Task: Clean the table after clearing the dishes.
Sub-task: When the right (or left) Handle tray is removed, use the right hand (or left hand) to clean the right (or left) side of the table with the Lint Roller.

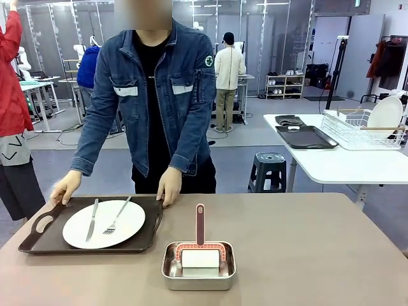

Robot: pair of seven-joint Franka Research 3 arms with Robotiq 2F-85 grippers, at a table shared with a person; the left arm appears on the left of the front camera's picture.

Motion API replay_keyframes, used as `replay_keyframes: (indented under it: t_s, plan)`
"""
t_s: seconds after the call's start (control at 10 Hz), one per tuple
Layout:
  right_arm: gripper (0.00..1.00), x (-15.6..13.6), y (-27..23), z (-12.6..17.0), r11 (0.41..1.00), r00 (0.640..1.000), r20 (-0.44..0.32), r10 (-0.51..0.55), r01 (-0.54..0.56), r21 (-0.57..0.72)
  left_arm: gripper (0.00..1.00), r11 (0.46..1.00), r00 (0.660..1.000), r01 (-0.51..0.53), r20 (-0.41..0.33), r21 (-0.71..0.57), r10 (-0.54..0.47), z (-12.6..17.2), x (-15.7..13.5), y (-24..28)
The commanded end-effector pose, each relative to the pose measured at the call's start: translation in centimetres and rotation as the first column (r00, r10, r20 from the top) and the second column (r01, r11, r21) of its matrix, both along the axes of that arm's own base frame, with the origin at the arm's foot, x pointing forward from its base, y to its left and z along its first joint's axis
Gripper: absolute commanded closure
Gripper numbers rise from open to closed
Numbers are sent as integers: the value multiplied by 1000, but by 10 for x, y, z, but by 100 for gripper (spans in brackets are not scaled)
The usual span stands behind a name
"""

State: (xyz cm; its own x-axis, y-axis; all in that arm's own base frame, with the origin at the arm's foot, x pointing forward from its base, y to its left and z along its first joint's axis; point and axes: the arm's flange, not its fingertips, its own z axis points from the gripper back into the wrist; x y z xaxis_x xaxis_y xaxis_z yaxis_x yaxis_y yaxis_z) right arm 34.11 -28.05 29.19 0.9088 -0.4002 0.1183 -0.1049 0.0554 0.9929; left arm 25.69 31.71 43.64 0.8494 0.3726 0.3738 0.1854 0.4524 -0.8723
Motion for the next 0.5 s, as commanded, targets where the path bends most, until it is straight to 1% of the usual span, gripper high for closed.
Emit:
replay_keyframes:
  t_s: [0.0, 0.4]
  plan:
    - [0, -2, 1, 3, 1000, 1000, -8, 3, -3, -12, 0, 1000, 1000, -3, 16, -8, 3, 1, -3, 2]
    - [0, -2, 1, 3, 1000, 1000, -8, 3, -3, -12, 0, 1000, 1000, -3, 16, -8, 3, 1, -3, 2]
